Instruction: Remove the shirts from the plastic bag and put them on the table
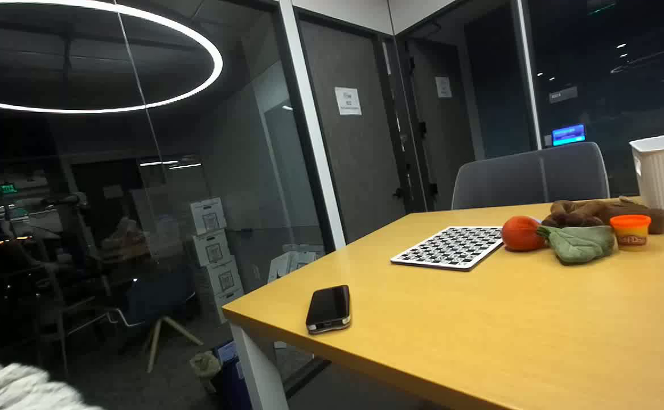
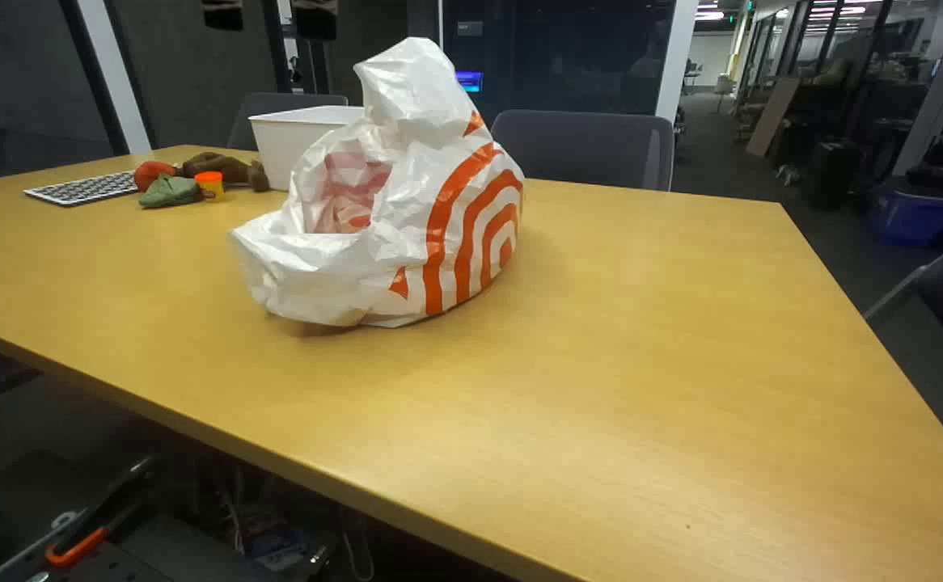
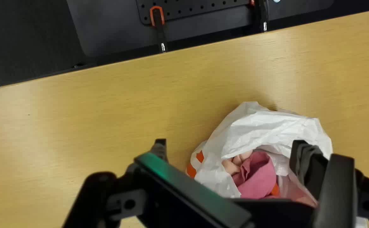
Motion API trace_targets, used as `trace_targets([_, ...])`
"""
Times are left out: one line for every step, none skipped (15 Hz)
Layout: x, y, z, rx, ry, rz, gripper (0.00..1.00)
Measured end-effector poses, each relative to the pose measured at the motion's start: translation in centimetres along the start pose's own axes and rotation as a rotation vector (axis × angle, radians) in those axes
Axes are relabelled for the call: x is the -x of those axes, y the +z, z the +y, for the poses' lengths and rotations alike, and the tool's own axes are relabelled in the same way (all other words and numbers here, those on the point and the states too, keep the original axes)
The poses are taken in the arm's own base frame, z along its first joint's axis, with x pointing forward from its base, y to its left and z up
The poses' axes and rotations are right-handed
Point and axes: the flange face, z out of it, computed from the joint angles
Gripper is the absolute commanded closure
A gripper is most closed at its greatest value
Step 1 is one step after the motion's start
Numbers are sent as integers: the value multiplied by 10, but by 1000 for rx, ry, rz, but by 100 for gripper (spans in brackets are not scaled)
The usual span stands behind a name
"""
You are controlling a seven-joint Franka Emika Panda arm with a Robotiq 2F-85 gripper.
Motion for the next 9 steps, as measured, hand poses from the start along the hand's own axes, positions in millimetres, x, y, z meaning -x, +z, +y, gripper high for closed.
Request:
trace_targets([0, -2, 0, 0, 0, 5, 0])
trace_targets([0, -5, 0, 0, 0, 13, 0])
trace_targets([0, -8, 0, 0, 0, 19, 0])
trace_targets([1, -9, 0, 0, 0, 23, 0])
trace_targets([1, -9, 0, 0, 0, 23, 0])
trace_targets([1, -9, 0, 0, 0, 23, 0])
trace_targets([1, -9, 0, 0, 0, 23, 0])
trace_targets([1, -8, 0, 0, 0, 20, 0])
trace_targets([0, -7, -1, 1, -2, 17, 0])
